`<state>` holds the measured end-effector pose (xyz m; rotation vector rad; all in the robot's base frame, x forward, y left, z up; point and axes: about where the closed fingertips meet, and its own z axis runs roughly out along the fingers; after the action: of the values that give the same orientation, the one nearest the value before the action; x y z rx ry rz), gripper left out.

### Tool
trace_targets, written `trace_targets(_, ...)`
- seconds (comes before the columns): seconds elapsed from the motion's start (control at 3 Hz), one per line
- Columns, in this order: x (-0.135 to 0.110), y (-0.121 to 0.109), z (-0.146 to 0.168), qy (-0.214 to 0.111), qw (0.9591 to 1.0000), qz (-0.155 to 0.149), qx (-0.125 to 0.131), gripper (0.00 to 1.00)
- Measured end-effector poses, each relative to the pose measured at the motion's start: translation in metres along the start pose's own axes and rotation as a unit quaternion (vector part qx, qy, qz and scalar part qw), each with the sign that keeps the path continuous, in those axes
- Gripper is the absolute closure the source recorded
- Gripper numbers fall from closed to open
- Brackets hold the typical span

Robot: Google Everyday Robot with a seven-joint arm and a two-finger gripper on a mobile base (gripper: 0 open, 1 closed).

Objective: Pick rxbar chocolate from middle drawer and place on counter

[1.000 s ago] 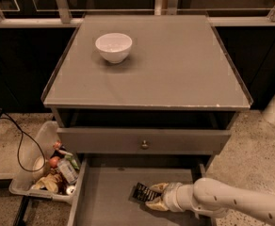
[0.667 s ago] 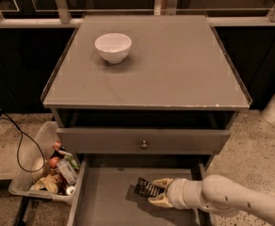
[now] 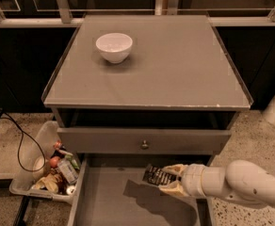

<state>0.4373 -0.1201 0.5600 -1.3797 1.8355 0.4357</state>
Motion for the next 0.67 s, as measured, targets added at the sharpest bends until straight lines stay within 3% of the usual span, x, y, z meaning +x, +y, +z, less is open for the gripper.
trace_targets(0.67, -0.095, -0.057, -0.096, 0.027, 0.9979, -0.033, 0.049, 1.0)
